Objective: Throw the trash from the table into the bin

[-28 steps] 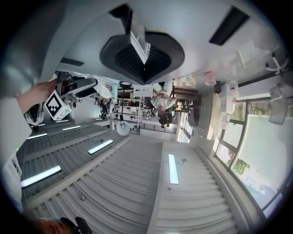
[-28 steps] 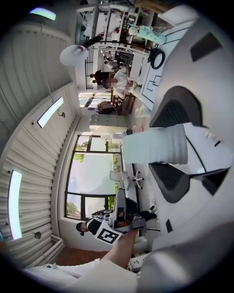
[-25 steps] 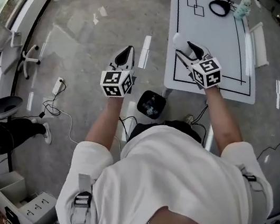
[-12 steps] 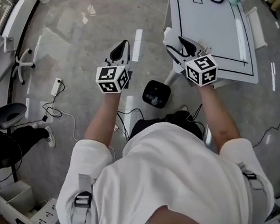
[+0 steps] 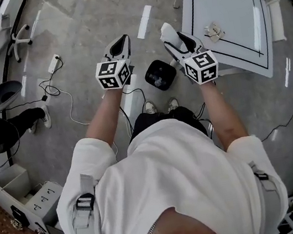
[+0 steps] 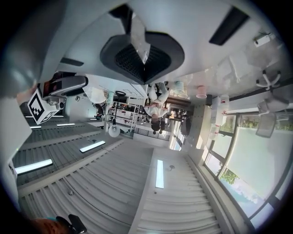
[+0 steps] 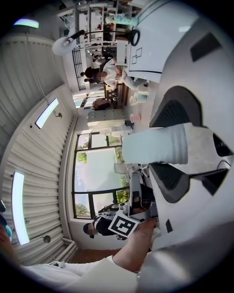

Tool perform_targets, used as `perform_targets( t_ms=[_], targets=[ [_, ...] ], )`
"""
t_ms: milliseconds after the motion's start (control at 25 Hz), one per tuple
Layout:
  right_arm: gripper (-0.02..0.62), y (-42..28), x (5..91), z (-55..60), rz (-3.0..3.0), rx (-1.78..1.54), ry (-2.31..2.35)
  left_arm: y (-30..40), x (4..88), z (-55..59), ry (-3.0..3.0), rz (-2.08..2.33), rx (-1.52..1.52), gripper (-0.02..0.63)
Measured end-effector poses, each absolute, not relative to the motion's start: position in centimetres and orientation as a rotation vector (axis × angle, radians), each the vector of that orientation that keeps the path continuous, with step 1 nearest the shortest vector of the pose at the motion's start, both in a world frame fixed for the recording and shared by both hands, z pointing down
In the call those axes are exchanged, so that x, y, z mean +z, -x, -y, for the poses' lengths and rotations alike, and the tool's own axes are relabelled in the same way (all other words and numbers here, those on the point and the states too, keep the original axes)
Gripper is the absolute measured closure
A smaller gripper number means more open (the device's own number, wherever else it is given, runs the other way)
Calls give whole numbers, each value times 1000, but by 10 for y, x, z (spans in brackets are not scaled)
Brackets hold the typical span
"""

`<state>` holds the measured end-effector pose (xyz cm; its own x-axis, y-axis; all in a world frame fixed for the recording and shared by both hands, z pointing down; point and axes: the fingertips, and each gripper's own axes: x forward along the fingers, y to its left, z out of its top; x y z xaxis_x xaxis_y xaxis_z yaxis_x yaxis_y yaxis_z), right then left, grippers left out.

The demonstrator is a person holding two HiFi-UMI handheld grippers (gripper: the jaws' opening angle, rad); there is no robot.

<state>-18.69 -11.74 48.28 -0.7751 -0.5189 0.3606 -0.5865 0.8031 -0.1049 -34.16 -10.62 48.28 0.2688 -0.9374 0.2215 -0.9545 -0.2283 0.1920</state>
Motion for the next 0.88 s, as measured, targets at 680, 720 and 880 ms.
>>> perform_targets(
  t_ms=[680, 720, 880],
  targets=[
    [341, 156, 663, 30, 2444, 461, -659, 309, 627, 38, -2072, 1650, 324, 595],
    [341, 155, 674, 28, 2431, 459, -649, 307, 637, 35, -2067, 1642, 336, 595],
    [341, 150, 723, 18, 2376, 451, -613, 301, 680, 23, -2044, 1614, 385, 595]
  ],
)
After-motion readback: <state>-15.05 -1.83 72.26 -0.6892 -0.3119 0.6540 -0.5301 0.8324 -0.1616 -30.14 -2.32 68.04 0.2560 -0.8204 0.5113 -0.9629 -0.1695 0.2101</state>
